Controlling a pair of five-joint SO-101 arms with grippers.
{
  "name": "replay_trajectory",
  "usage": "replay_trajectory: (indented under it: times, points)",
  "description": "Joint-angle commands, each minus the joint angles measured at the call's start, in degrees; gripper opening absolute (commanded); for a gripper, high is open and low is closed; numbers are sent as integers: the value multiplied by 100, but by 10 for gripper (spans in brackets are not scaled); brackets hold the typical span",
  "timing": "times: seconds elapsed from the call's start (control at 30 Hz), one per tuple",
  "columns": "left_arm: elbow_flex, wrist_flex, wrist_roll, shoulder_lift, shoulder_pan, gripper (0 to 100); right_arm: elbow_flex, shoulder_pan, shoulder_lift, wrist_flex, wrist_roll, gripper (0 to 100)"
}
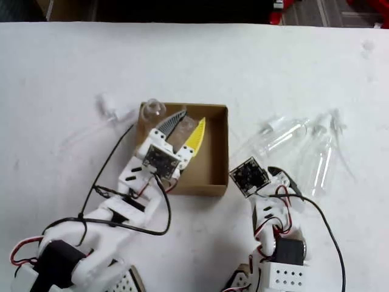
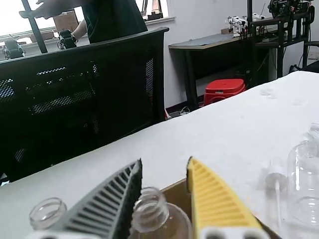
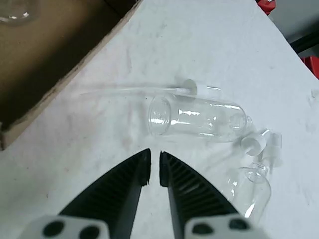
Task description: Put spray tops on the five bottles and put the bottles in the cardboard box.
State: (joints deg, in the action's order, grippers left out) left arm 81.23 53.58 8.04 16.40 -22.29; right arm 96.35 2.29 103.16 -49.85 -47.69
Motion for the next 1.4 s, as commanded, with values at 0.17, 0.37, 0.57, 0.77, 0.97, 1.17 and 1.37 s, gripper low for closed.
replay_trajectory:
  times: [0.17,0.37,0.57,0.77,0.97,1.17,1.37]
  points:
    - [-352,-26,-149,22,66,135,53,-22,31,-22,-53,16]
    - [-290,-70,-149,365,-84,134,53,-22,31,-22,-53,16]
    - [-97,-976,-149,1473,-207,135,53,-22,31,-22,-53,16]
    - [-62,-2435,-387,3213,-154,135,53,-22,31,-22,-53,16]
    - [-325,-4475,-510,5490,-136,135,53,-22,31,-22,-53,16]
    - [-1187,-6690,-510,7538,919,135,53,-22,31,-22,-53,16]
    - [-1143,-7182,-536,8347,2343,132,53,-31,31,-22,-53,16]
